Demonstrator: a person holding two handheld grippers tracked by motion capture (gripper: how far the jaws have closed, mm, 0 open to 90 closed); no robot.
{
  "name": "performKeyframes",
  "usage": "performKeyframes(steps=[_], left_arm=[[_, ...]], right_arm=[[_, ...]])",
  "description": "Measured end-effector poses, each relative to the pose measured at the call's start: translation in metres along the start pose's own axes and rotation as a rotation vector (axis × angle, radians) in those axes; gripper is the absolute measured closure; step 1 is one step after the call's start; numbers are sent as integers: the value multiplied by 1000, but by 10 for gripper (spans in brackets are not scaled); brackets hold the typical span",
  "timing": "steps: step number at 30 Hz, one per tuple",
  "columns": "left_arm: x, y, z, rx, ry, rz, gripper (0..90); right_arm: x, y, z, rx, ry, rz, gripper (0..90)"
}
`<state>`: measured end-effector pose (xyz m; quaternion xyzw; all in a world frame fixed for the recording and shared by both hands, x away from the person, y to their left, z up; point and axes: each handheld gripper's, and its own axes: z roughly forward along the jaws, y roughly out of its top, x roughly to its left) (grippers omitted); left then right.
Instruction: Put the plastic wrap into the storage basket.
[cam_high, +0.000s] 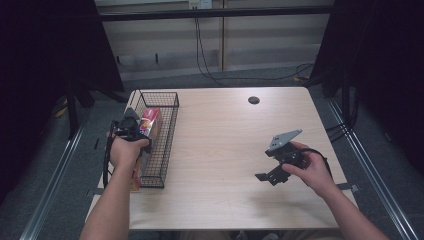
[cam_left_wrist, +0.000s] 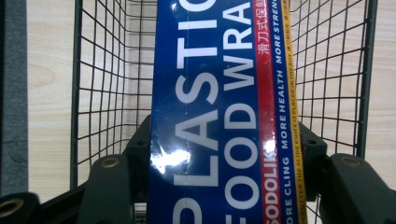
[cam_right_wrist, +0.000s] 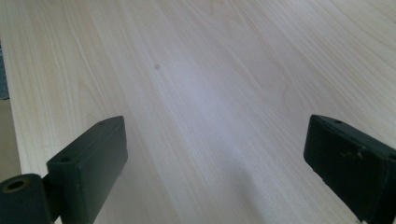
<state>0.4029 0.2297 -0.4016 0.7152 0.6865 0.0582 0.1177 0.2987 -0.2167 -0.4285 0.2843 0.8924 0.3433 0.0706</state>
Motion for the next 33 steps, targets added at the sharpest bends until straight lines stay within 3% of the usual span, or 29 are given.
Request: performKeyframes(steps=[20,21,23,24,27,33], left_arm=[[1,1,0,20,-1,34,393],[1,1,-1,4,-1,22,389],[2,2,-5,-3,-2,45,379],[1,2,-7,-9,-18,31,369],[2,3,-13,-32,-38,42,319],[-1,4,-24,-59,-42,62,259]], right_arm=[[0,0,-1,-1,-4,-5,62],[1,0,-2,-3,-4,2,62],[1,0,-2,-8,-5,7,62],[1,-1,-2,-11,-4,0,62],[1,-2,-3,-21,0,7,63],[3,-6,-4,-30,-10,20,63]])
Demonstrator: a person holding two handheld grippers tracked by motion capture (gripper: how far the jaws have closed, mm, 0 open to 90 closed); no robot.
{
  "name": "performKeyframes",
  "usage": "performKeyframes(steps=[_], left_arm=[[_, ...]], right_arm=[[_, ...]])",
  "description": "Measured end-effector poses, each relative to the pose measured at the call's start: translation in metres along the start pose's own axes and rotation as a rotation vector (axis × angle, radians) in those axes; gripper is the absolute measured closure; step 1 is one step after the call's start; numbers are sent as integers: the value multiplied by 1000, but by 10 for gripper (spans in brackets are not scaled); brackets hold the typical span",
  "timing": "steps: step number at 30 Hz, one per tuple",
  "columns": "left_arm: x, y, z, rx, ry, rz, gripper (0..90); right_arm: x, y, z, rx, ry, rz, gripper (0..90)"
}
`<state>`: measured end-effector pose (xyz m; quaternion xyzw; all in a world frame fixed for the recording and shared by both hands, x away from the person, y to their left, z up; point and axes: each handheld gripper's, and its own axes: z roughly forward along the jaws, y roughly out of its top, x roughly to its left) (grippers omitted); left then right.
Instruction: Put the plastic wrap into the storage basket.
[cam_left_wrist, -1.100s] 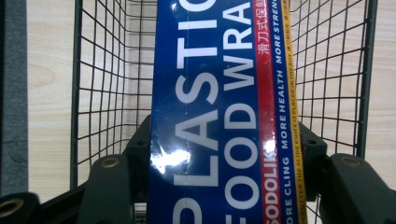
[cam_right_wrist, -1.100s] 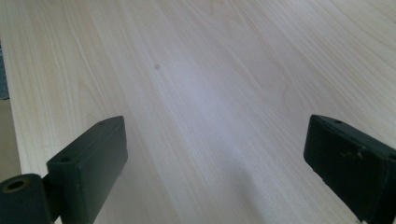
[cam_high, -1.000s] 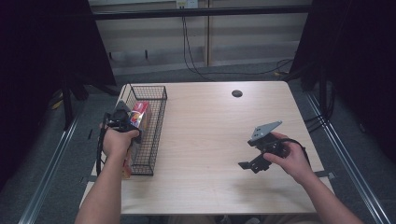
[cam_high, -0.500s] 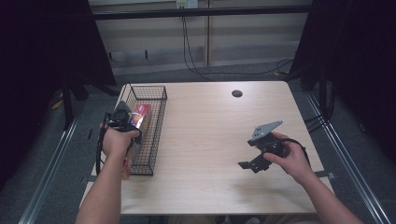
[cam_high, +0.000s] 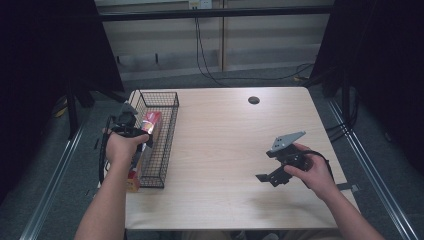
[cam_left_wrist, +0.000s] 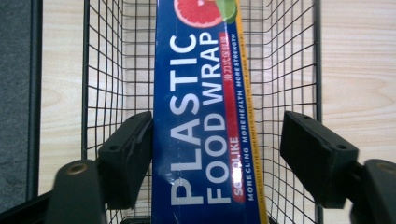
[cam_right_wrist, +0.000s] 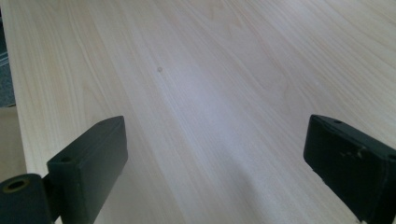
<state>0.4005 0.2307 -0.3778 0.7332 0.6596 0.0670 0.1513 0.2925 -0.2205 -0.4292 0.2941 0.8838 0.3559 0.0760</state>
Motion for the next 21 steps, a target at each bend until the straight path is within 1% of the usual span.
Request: performKeyframes(steps=[1,3,5,6,7,8,9,10,11,12,13,14,16,17,18,19,21], left_arm=[[-1,0,-1,-4,-1,-2,251],[-2,1,-4,-23,0,11,236],[-4,1,-8,-39,4,29,222],[-5,2,-11,-48,-5,30,223],[-6,2,-13,-60,-11,29,220],[-8,2,-15,-68,-15,30,216],[-9,3,-18,-73,-14,45,211],[-11,3,-19,-83,-17,49,205],[-13,4,-21,-91,-22,53,201],[-15,5,-23,-99,-30,58,192],[-17,5,-24,-110,-40,58,180],[-20,5,-26,-121,-49,54,174],[-26,6,-28,-134,-68,65,173],[-29,6,-29,-140,-75,77,169],[-33,6,-29,-145,-81,85,166],[-36,6,-30,-150,-83,98,161],[-44,6,-30,-164,-103,114,154]], right_arm=[[0,-1,0,-1,9,5,63],[0,-2,-1,-2,-2,6,64],[-1,-3,-2,-15,6,17,64],[-2,-4,-2,-23,9,18,65],[-2,-4,-2,-20,3,18,65],[-3,-5,-2,-22,13,17,65],[-2,-6,-1,-18,7,21,65],[-2,-7,0,-24,12,20,65],[-2,-8,0,-14,11,18,65],[-2,-8,0,-16,13,24,66],[-2,-9,0,-14,5,18,66],[-2,-10,0,-17,13,20,66],[-2,-11,0,-21,16,21,66],[-2,-11,-1,-17,6,24,66],[-2,-12,-1,-19,10,21,66],[-2,-13,-1,-22,11,28,66],[-2,-14,-1,-13,9,25,66]])
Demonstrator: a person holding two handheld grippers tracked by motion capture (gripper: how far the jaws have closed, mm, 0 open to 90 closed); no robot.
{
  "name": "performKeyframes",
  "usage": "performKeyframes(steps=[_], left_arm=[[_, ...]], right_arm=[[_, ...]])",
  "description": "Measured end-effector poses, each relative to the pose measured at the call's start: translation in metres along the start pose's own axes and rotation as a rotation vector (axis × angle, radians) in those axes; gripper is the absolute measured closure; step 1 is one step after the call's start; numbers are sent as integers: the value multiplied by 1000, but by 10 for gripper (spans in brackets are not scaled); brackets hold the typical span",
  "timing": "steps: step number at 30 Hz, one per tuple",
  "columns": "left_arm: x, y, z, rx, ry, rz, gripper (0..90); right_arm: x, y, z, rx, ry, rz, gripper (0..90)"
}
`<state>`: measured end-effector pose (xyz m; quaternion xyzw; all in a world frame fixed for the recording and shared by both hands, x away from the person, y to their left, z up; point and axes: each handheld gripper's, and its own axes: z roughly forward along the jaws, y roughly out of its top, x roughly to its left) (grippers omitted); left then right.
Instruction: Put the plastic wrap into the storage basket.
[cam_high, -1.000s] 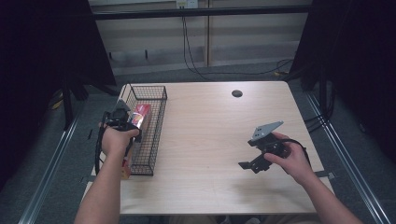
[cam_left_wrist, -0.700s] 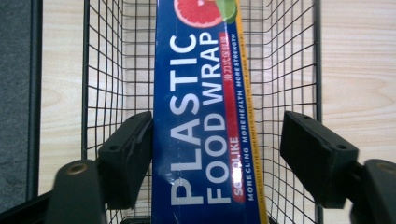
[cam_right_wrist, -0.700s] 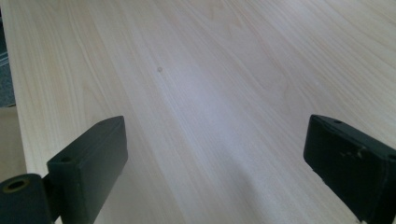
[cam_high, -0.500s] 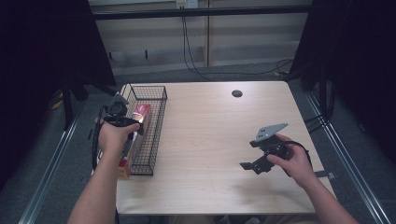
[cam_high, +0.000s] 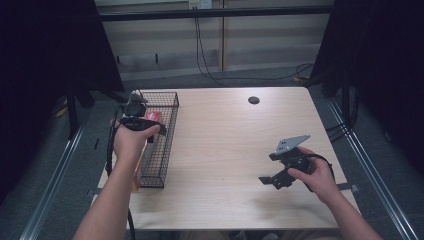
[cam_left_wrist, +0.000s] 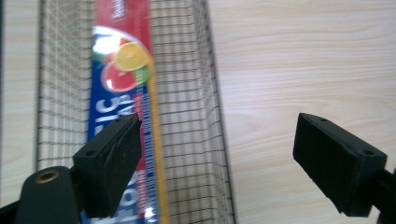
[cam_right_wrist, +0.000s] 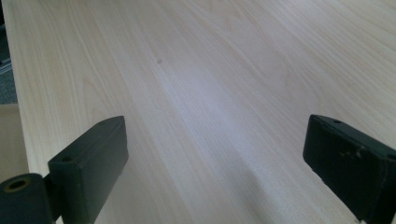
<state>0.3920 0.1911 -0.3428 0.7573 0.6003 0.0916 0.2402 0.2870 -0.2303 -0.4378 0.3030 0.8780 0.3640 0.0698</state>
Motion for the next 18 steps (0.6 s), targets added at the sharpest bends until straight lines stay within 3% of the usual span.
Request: performKeyframes(steps=[13,18], left_arm=[[-45,-4,8,-82,-106,71,106],[-62,-11,19,-95,-167,131,97]], right_arm=[[-3,-11,0,2,-8,21,66],[-5,-14,-1,-11,-4,37,66]])
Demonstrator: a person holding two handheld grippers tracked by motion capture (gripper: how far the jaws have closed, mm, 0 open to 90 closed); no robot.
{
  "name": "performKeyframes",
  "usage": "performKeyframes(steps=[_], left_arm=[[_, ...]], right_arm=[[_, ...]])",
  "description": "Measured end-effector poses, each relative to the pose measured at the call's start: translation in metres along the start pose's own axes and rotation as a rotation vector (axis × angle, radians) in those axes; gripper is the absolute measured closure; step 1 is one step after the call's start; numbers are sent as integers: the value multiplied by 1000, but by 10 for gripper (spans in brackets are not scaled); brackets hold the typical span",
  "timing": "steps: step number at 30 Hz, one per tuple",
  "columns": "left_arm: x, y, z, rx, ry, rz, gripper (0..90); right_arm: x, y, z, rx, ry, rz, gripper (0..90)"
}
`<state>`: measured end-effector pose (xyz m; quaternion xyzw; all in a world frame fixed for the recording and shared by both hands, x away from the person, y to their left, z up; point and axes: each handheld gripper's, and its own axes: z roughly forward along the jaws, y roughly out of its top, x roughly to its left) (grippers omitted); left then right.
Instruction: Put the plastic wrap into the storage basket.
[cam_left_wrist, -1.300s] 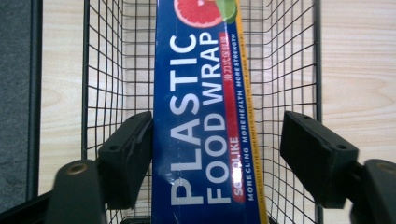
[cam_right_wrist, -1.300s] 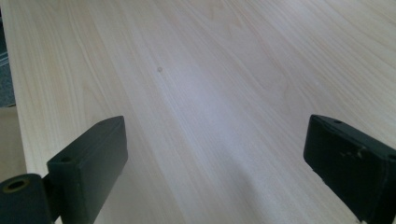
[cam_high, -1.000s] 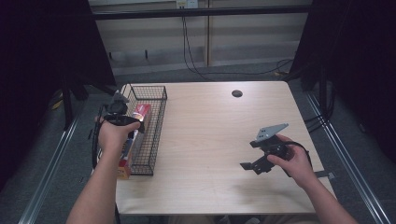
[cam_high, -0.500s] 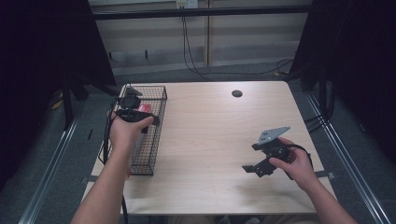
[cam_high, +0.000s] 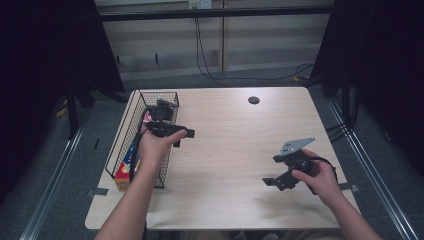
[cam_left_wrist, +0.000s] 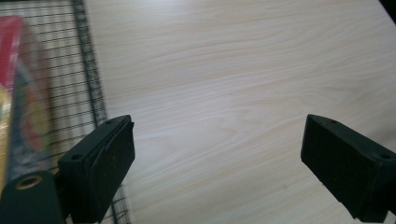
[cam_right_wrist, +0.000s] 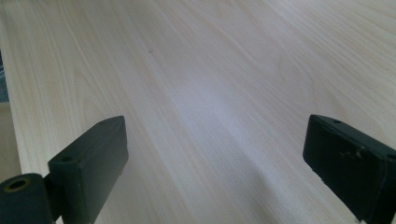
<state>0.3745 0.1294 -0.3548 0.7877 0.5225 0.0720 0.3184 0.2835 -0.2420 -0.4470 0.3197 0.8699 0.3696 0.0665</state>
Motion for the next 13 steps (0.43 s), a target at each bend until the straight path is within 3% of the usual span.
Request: performKeyframes(steps=[4,13], left_arm=[[-8,-5,9,-5,-39,17,91],[-18,-13,21,-8,-69,57,90]], right_arm=[[-1,-2,0,-4,-8,-2,67],[-3,-7,1,4,-26,10,69]])
